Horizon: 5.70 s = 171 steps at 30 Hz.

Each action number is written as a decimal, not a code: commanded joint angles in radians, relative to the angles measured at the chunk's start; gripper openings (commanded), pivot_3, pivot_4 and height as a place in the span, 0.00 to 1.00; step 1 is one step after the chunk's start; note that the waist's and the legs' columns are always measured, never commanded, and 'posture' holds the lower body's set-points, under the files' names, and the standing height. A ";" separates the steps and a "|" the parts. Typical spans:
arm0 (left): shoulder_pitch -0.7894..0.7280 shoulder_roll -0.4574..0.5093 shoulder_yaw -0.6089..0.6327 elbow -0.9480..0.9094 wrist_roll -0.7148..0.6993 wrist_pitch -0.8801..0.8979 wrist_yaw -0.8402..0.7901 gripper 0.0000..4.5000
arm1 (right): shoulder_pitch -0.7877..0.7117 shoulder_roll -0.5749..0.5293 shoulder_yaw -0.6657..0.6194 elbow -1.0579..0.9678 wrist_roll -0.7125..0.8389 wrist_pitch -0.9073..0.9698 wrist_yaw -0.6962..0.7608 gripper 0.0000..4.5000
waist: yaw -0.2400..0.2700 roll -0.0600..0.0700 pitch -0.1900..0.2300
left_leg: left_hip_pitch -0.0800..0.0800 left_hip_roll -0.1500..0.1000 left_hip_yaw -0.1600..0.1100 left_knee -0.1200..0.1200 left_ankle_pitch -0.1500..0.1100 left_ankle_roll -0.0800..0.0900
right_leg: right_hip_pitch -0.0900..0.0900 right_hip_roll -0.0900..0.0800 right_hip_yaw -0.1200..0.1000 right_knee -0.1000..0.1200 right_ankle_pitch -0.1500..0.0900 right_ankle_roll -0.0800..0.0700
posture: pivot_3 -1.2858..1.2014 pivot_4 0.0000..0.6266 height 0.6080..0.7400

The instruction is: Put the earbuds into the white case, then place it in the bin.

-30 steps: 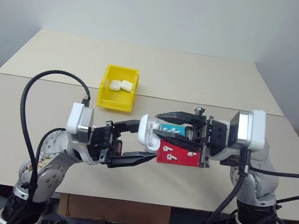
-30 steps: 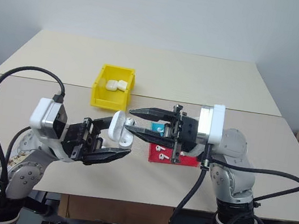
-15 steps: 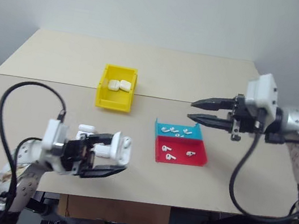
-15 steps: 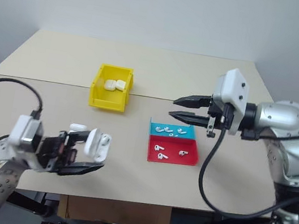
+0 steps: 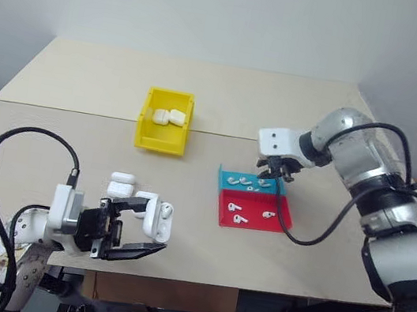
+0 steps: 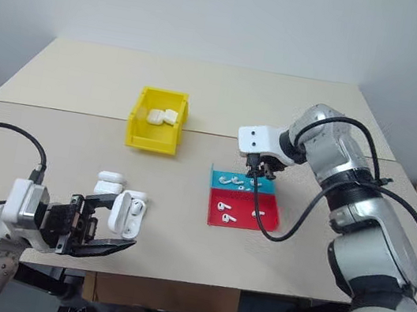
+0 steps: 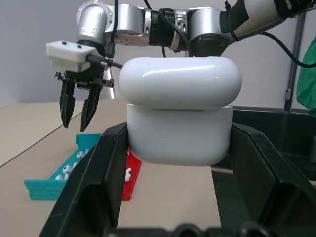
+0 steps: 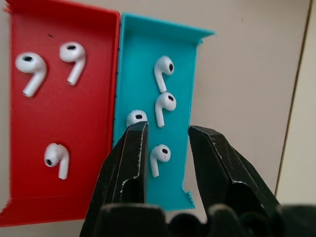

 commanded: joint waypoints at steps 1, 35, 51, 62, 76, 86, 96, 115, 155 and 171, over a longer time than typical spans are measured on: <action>0.011 -0.004 -0.004 -0.064 0.005 -0.019 0.026 0.62 | -0.077 0.052 0.022 0.194 -0.093 -0.124 -0.027 0.37 | 0.002 0.000 0.000 | 0.000 0.000 0.000 0.000 0.000 0.000 | -0.001 0.000 0.000 0.004 0.000 0.000 | 0.52 0.24 1.00; 0.025 -0.012 -0.037 -0.076 0.050 -0.047 0.091 0.62 | -0.153 0.211 -0.028 0.535 -0.285 -0.253 -0.185 0.37 | -0.024 0.001 0.000 | 0.002 0.000 0.000 0.000 0.001 0.000 | -0.002 0.001 0.001 0.009 0.000 -0.001 | 0.52 0.24 1.00; 0.040 -0.015 -0.046 -0.089 0.069 -0.052 0.113 0.62 | -0.145 0.234 -0.039 0.564 -0.319 -0.264 -0.212 0.37 | -0.026 0.001 0.000 | 0.002 0.000 0.000 0.000 0.001 0.000 | -0.002 0.001 0.001 0.009 0.000 -0.001 | 0.52 0.24 1.00; 0.047 -0.011 -0.045 -0.102 0.069 -0.046 0.128 0.62 | -0.134 0.237 -0.033 0.578 -0.335 -0.268 -0.236 0.37 | -0.025 0.001 0.000 | 0.002 0.000 0.000 0.000 0.001 0.000 | -0.002 0.001 0.001 0.010 0.000 -0.001 | 0.52 0.24 1.00; 0.050 -0.010 -0.048 -0.112 0.071 -0.043 0.137 0.62 | -0.133 0.242 -0.038 0.583 -0.337 -0.294 -0.246 0.37 | -0.026 0.001 0.000 | 0.003 0.000 0.000 0.000 0.001 0.000 | -0.002 0.001 0.001 0.010 0.000 -0.001 | 0.52 0.24 1.00; 0.052 -0.006 -0.048 -0.115 0.072 -0.043 0.140 0.62 | -0.131 0.243 -0.040 0.585 -0.339 -0.309 -0.232 0.37 | -0.026 0.001 0.000 | 0.003 0.000 0.000 0.000 0.001 0.000 | -0.002 0.001 0.001 0.010 0.000 -0.002 | 0.52 0.24 1.00; 0.049 -0.007 -0.054 -0.111 0.079 -0.050 0.141 0.62 | -0.125 0.241 -0.030 0.586 -0.352 -0.324 -0.236 0.37 | -0.026 0.001 0.000 | 0.003 0.000 0.000 0.000 0.001 0.000 | -0.002 0.001 0.001 0.010 0.000 -0.001 | 0.52 0.24 1.00; 0.044 -0.002 -0.056 -0.116 0.082 -0.037 0.153 0.62 | -0.118 0.241 -0.036 0.589 -0.364 -0.325 -0.263 0.25 | -0.026 0.001 0.000 | 0.003 0.000 0.000 0.000 0.001 0.000 | -0.002 0.001 0.001 0.010 0.000 -0.001 | 0.52 0.24 1.00; -0.253 -0.018 -0.093 -0.057 -0.055 0.124 0.199 0.62 | 0.293 0.043 -0.949 -0.799 0.689 0.976 -0.239 0.25 | 0.005 0.001 0.000 | 0.001 0.000 -0.002 0.001 0.001 0.000 | -0.001 0.001 0.000 0.010 0.000 -0.001 | 0.52 0.24 1.00; -0.414 -0.100 -0.168 -0.034 -0.094 0.258 0.225 0.62 | 0.659 0.169 -1.062 -1.367 1.481 1.047 -0.788 0.25 | -0.004 0.002 -0.001 | 0.002 0.001 -0.003 0.004 0.001 0.000 | 0.001 0.004 0.002 0.011 0.000 -0.001 | 0.52 0.24 1.00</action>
